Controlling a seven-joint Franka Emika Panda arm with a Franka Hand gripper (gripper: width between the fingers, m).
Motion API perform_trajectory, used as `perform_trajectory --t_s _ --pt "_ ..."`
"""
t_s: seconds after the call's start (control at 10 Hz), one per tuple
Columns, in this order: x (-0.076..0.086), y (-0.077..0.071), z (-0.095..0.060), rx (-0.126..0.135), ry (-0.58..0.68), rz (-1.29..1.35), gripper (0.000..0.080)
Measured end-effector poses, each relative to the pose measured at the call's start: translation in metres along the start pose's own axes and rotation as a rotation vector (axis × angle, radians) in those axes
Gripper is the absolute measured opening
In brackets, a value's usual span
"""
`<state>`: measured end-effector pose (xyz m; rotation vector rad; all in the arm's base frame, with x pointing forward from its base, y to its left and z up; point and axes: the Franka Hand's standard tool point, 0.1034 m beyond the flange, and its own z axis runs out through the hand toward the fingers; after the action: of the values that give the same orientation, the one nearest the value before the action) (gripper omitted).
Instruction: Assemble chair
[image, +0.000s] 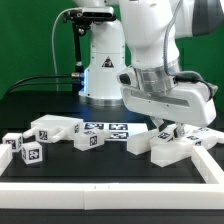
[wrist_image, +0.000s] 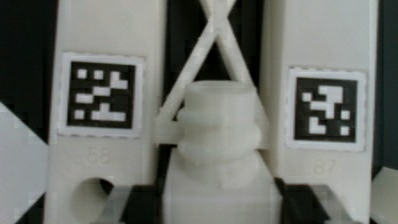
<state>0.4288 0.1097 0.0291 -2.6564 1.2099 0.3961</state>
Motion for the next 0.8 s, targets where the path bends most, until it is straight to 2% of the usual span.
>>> perform_trajectory --t_s 0.1,0.3,0.6,0.7,0.8 --pt "0.000 0.000 -0.002 -0.001 -0.006 -0.001 0.0281" --pt "0.003 -0.001 -0.033 0.001 -0.039 -0.027 0.0281" --pt "0.007 0.014 -0.070 0.011 -0.075 -0.144 0.0281" --pt "0.008 0.024 -0.077 0.009 -0.075 -0.186 0.0281" --pt "0.006 0.031 -0.073 0.001 -0.059 -0.187 0.0282"
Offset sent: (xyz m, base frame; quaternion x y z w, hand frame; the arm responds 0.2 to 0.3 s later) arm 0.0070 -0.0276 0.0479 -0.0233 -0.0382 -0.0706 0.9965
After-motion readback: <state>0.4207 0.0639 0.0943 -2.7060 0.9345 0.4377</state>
